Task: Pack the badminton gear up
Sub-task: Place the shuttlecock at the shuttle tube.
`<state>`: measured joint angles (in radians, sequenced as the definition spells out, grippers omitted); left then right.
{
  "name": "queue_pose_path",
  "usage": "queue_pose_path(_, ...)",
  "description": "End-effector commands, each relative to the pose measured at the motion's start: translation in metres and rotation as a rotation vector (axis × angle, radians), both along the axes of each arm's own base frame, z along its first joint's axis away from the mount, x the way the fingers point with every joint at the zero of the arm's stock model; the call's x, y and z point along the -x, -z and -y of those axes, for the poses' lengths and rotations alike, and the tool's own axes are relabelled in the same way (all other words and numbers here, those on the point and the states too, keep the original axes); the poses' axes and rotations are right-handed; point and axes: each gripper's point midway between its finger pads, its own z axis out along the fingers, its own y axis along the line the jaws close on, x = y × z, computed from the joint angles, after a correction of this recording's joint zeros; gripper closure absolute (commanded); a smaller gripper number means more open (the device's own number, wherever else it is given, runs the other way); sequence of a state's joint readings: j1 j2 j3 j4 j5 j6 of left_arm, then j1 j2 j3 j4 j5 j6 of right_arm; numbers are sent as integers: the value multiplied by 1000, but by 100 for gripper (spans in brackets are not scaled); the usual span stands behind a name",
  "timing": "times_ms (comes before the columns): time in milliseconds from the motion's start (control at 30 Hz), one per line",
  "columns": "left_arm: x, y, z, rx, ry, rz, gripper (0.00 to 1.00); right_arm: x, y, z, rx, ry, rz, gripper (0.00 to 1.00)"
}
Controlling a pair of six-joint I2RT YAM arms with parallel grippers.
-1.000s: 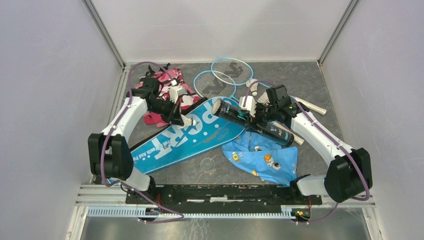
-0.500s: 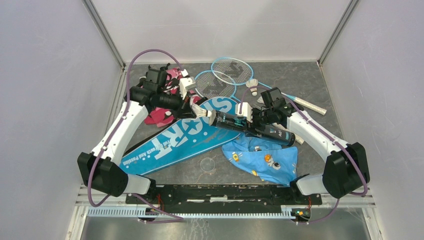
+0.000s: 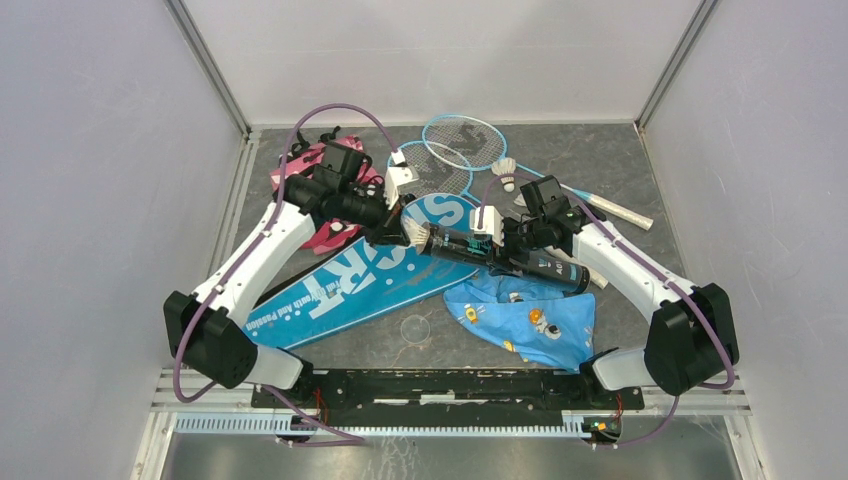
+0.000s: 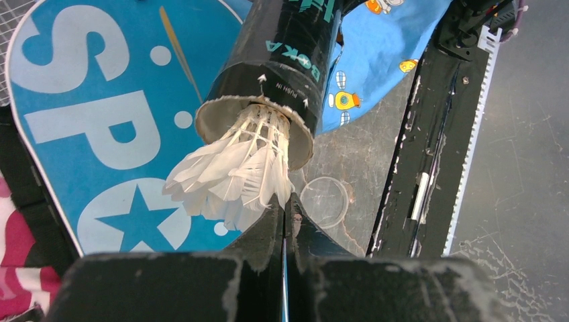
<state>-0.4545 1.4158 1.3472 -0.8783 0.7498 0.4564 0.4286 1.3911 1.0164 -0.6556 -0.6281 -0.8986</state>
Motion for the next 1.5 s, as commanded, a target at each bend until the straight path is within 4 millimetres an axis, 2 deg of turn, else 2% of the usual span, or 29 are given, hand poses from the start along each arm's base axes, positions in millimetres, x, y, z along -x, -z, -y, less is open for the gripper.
queue_pose_path(0,2,-10,22,64,37,3,95,1,-15,-13,-64,-39,6,96)
queue_pose_path(167,13,-6,33,81,103,-26,83,0,-16,-12,-63,-26,16,96)
queue_pose_path(333,22,-5,32,88,147,-34,66,-2,-16,-11,-62,-17,23,96)
queue_pose_path(600,32,-6,30,112,181,-27,48,-1,-17,-12,-69,-21,17,97)
queue_pose_path(767,34,-2,35,132,202,-67,43,2,-21,-16,-95,-30,9,96)
queue_pose_path(1000,34,-6,43,180,227,-85,41,2,-27,-25,-153,-17,-23,97)
queue_pose_path(1467,35,-5,50,220,267,-106,32,3,-35,-28,-185,-15,-18,96)
